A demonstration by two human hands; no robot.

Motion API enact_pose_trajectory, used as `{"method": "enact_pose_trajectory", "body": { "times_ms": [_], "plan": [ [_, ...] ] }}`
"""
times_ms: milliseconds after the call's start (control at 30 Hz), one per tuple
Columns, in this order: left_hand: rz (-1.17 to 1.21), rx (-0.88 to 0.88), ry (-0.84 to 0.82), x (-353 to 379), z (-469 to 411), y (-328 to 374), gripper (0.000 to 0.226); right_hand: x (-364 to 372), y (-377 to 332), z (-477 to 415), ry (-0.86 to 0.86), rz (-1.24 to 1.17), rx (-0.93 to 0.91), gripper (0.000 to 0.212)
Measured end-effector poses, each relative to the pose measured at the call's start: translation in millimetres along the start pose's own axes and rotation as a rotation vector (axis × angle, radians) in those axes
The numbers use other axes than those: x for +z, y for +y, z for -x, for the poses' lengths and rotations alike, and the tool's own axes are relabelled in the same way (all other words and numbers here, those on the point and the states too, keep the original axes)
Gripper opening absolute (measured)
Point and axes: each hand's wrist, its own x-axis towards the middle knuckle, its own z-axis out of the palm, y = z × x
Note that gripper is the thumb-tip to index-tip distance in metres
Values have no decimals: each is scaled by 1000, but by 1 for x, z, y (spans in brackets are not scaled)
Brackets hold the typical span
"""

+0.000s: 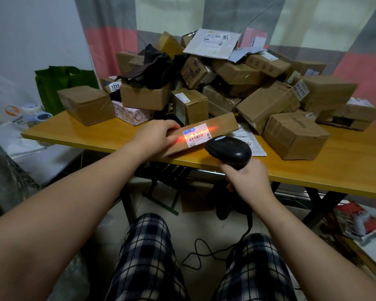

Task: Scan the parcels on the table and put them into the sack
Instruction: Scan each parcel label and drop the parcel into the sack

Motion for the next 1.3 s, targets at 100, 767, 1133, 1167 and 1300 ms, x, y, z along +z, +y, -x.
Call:
{"method": "enact_pose_trajectory", "body": {
  "times_ms": [100, 767, 1133, 1167, 1300],
  "plan": [
    [-6, -3, -3, 1, -1, 0, 40, -4, -1, 0, 8, 37, -8, 21],
    [-37, -63, -228, -6, 5, -20, 60, 22, -9, -7, -17, -126, -23, 12],
    [228, -326, 405, -13, 193, -110, 62, 135, -88, 23, -306, -395, -303, 24],
    [259, -401, 446, -10, 212, -118, 66, 152, -95, 29, -369, -397, -319, 28],
    [326, -713, 585, 4, 293, -150, 81, 217, -115, 59, -612, -339, -360, 17]
  ]
}}
